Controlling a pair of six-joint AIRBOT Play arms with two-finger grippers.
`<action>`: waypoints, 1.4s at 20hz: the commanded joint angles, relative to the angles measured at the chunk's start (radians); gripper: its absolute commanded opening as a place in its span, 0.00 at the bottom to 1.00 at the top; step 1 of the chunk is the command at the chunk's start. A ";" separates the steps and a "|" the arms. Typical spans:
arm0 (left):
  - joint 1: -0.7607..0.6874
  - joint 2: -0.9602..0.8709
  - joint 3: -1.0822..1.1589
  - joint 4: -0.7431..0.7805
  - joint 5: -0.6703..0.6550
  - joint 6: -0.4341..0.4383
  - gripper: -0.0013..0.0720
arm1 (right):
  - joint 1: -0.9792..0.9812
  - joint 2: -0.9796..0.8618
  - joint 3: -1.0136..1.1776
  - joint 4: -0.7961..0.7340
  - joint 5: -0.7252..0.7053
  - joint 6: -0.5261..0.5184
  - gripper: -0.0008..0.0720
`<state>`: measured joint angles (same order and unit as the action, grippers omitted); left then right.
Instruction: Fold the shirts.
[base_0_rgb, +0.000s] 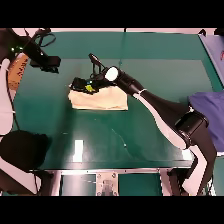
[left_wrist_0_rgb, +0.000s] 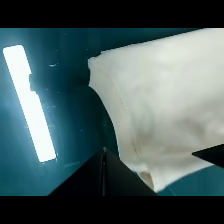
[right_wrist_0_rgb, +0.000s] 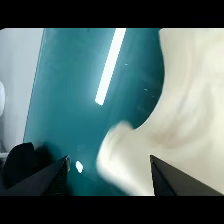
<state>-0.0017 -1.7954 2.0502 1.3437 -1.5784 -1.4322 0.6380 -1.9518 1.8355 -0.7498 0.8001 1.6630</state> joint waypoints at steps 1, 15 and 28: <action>0.011 0.001 -0.007 0.008 -0.003 0.019 0.04 | -0.127 0.015 0.000 -0.006 0.147 0.001 0.79; 0.011 0.001 -0.007 0.008 0.000 0.015 0.04 | -0.549 0.034 -0.293 -0.048 0.350 -0.089 0.79; 0.011 0.001 -0.007 0.008 -0.002 0.016 0.04 | -0.438 0.087 -0.101 0.159 0.337 -0.135 0.03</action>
<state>0.0078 -1.7947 2.0430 1.3514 -1.5795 -1.4162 0.2493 -1.9148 1.6516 -0.6067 1.0950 1.5269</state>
